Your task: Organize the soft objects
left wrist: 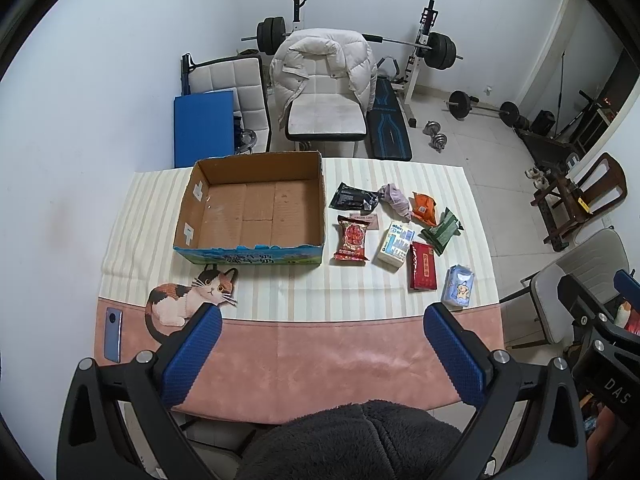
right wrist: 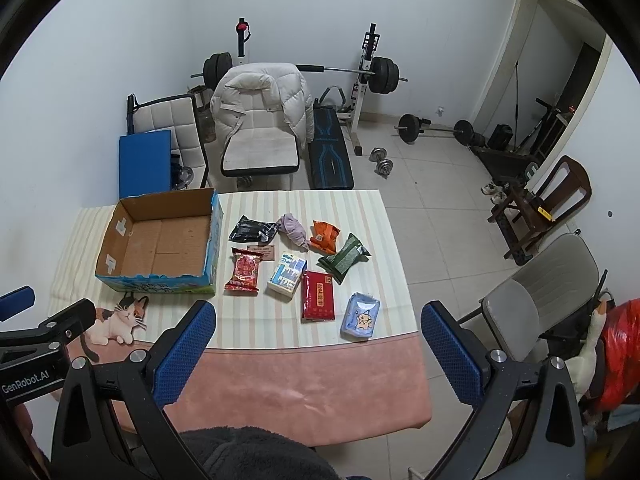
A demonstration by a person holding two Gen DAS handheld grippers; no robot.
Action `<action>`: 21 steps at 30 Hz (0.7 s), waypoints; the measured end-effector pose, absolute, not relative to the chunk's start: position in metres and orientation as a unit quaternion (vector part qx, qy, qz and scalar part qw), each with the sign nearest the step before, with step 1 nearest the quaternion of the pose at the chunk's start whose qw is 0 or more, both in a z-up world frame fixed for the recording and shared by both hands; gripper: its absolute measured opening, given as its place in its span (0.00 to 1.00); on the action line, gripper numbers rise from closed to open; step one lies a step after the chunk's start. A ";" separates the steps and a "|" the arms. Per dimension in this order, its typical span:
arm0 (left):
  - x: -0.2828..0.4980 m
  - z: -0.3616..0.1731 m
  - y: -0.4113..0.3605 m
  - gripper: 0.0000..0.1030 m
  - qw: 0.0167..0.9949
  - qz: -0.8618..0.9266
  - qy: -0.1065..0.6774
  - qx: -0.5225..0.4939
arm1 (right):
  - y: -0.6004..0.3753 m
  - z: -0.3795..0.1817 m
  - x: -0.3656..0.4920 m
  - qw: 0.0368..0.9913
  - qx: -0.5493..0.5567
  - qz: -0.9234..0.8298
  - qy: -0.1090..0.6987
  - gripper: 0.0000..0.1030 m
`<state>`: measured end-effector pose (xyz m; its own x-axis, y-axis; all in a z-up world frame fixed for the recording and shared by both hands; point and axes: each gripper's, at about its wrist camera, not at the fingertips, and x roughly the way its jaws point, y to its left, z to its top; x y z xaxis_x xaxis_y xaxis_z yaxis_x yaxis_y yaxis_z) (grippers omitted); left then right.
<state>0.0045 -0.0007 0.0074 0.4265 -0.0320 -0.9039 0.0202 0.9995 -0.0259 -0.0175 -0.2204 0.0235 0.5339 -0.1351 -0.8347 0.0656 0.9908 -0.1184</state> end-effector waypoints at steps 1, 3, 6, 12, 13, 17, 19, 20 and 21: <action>0.005 0.008 -0.002 1.00 0.845 -0.015 0.534 -0.006 | -0.220 0.023 -0.017 0.875 -0.035 -0.057 0.479 1.00; 0.006 0.009 -0.002 1.00 0.845 -0.016 0.534 -0.007 | -0.220 0.023 -0.017 0.875 -0.036 -0.057 0.479 1.00; 0.007 0.009 -0.002 1.00 0.847 -0.017 0.532 -0.006 | -0.218 0.025 -0.015 0.876 -0.034 -0.057 0.479 1.00; 0.008 0.012 -0.003 1.00 0.849 -0.017 0.528 -0.007 | -0.218 0.026 -0.015 0.875 -0.034 -0.057 0.479 1.00; 0.009 0.013 -0.003 1.00 0.850 -0.017 0.527 -0.008 | -0.219 0.026 -0.015 0.876 -0.033 -0.056 0.479 1.00; 0.009 0.014 0.001 1.00 0.852 -0.017 0.523 -0.008 | -0.218 0.026 -0.015 0.876 -0.031 -0.056 0.478 1.00; 0.008 0.015 0.003 1.00 0.854 -0.017 0.520 -0.010 | -0.216 0.030 -0.011 0.876 -0.030 -0.058 0.478 1.00; 0.008 0.015 0.003 1.00 0.855 -0.017 0.519 -0.009 | -0.215 0.030 -0.011 0.876 -0.029 -0.058 0.477 1.00; 0.008 0.015 0.004 1.00 0.855 -0.017 0.518 -0.009 | -0.216 0.030 -0.011 0.876 -0.029 -0.057 0.478 1.00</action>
